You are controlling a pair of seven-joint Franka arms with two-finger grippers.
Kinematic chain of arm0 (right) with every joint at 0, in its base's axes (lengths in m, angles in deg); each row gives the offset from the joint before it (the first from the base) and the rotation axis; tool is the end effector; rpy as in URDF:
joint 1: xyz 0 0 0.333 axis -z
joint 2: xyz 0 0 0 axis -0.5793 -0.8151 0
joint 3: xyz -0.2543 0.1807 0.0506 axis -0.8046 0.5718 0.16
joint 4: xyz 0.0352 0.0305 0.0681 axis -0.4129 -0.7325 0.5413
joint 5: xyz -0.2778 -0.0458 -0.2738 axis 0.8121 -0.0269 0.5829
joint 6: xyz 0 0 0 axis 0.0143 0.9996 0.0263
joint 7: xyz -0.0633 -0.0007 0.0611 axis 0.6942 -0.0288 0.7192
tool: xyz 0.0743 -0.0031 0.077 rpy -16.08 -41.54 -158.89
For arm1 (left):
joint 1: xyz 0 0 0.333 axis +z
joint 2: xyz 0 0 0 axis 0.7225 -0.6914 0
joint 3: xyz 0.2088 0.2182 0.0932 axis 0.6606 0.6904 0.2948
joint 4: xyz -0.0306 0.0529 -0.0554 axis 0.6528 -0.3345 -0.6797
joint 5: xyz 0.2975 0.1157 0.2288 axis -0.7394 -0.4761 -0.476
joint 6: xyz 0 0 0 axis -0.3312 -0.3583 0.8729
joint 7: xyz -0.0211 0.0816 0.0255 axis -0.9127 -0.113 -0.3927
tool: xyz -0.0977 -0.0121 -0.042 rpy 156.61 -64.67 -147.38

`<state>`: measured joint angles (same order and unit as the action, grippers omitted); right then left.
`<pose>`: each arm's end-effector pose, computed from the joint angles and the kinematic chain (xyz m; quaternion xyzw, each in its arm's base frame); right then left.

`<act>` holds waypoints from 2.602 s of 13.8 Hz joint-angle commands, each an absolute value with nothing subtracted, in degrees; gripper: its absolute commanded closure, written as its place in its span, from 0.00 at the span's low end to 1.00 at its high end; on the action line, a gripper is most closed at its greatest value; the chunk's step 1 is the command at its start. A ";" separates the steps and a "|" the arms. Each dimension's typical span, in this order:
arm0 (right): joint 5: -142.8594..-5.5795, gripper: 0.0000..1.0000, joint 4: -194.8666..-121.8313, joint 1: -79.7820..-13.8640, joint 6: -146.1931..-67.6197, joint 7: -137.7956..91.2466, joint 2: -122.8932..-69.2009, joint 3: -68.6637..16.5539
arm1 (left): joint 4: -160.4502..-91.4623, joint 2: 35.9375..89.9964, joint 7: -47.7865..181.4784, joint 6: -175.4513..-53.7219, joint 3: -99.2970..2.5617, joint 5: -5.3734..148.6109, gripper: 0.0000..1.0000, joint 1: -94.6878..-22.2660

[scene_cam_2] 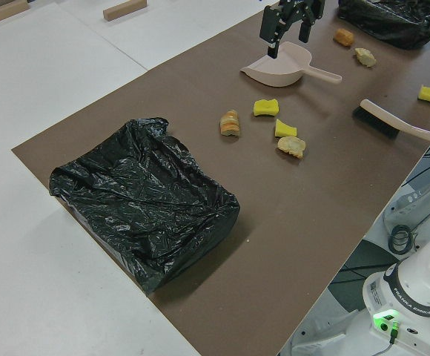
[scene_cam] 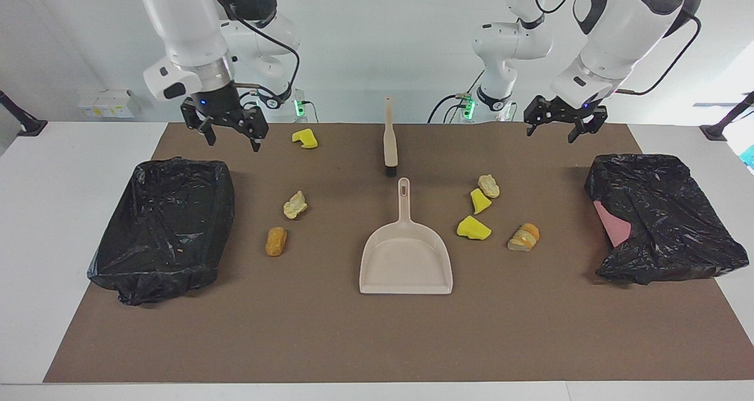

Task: Sweep and dump trash in bin

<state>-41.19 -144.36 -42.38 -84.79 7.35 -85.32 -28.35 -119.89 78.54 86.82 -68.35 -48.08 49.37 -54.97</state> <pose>0.5747 0.1146 0.5918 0.9956 -0.0913 0.0146 0.0141 0.5083 -0.1094 0.5729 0.9893 -0.1365 -0.0483 0.0207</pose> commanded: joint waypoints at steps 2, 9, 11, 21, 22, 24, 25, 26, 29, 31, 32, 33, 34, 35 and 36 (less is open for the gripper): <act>-40.64 0.00 -143.89 -49.18 -88.71 16.08 -89.84 -28.25 | -132.13 82.43 86.60 -79.71 -47.36 51.30 0.00 -62.50; -41.70 0.00 -143.72 -59.02 -94.77 23.04 -98.44 -28.25 | -153.75 86.83 86.51 -97.91 -47.36 53.95 0.00 -78.31; -41.52 0.00 -142.76 -61.76 -96.88 26.28 -101.78 -28.25 | -159.72 88.48 84.41 -103.52 -47.36 54.83 0.00 -83.76; -43.09 0.00 -138.61 -66.78 -107.60 20.24 -112.17 -27.72 | -168.90 90.78 49.35 -117.78 -49.11 54.83 0.00 -107.61; -43.54 0.00 -139.06 -67.12 -107.87 19.97 -112.00 -27.72 | -168.90 90.43 48.20 -118.58 -49.64 54.83 0.00 -107.61; -43.72 0.00 -142.12 -67.56 -111.37 20.32 -111.91 -27.11 | -168.90 89.47 46.44 -118.85 -51.13 54.83 0.00 -107.61; -43.54 0.00 -142.57 -67.74 -111.13 20.32 -111.73 -27.10 | -168.90 89.46 45.30 -118.85 -51.66 54.83 0.00 -107.61; -43.46 0.00 -142.58 -67.83 -110.52 20.32 -111.64 -27.10 | -168.90 89.46 44.33 -118.85 -52.02 54.83 0.00 -107.61; -43.37 0.05 -144.06 -67.92 -110.25 20.06 -110.68 -27.10 | -168.72 88.33 42.48 -120.16 -52.55 54.83 0.00 -107.61; -43.02 0.31 -144.07 -68.01 -109.29 20.14 -110.59 -27.10 | -168.63 87.36 41.51 -121.04 -52.55 54.74 0.00 -107.61; -42.75 0.53 -143.90 -68.01 -109.02 20.23 -110.59 -27.10 | -168.55 86.57 41.42 -121.57 -52.55 54.83 0.00 -107.61; -42.66 0.68 -144.07 -67.92 -108.93 20.41 -110.50 -27.10 | -168.46 85.95 41.33 -121.92 -52.55 54.83 0.00 -107.61; -42.66 0.76 -144.16 -68.00 -108.67 20.58 -110.41 -27.10 | -168.46 85.69 41.33 -122.10 -52.55 54.83 0.10 -107.61; -42.66 0.90 -144.07 -68.01 -108.32 20.58 -110.33 -27.10 | -168.37 85.60 41.33 -122.19 -52.46 54.74 0.17 -107.52; -42.58 1.00 -144.07 -68.01 -108.14 19.63 -110.24 -27.10 | -167.85 84.99 41.42 -122.10 -52.46 54.74 0.20 -107.17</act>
